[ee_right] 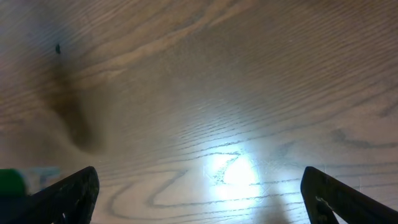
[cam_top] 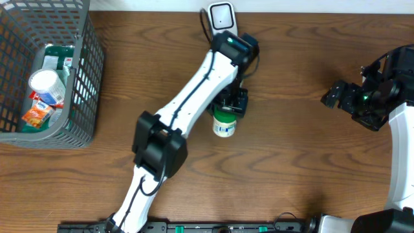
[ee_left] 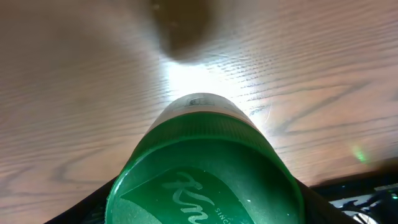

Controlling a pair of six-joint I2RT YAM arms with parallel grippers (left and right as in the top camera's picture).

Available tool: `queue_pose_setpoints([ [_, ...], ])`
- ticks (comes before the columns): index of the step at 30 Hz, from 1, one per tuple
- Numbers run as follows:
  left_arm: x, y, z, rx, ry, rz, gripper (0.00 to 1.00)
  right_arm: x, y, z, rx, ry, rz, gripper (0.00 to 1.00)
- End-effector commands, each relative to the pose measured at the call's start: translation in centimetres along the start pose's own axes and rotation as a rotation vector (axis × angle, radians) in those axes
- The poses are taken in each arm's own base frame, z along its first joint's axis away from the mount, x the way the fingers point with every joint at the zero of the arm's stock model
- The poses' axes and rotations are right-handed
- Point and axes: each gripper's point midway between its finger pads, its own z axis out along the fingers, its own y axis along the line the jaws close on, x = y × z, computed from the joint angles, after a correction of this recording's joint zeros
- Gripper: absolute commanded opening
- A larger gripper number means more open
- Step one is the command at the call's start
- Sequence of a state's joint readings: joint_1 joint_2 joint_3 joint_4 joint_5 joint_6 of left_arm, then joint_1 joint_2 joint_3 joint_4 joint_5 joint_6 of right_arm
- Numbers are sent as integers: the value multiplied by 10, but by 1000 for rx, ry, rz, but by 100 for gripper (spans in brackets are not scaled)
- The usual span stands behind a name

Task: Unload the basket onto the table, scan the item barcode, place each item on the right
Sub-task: 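Carry the jar toward the scanner and set it on the table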

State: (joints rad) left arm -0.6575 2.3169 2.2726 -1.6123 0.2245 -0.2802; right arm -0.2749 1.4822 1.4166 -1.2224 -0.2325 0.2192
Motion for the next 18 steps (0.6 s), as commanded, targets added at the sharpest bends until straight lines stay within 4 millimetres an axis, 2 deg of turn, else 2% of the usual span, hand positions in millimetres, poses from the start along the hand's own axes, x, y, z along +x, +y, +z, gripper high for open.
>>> queue_pose_setpoints([
  [1, 22, -1, 23, -35, 149, 13, 51, -1, 0, 1, -3, 3, -12, 99],
  [6, 25, 3, 54, -72, 242, 1, 52, -1, 0, 1, -2, 4, -12, 99],
  [13, 13, 9, 69, -109, 226, 6, 52, 0, 0, 2, -2, 8, -11, 99],
  [15, 8, 9, 70, -110, 205, 10, 68, 1, -1, 3, -1, 11, -10, 99],
  [18, 1, 6, 71, -98, 174, 15, 85, 3, -2, 5, 0, 20, -8, 99],
])
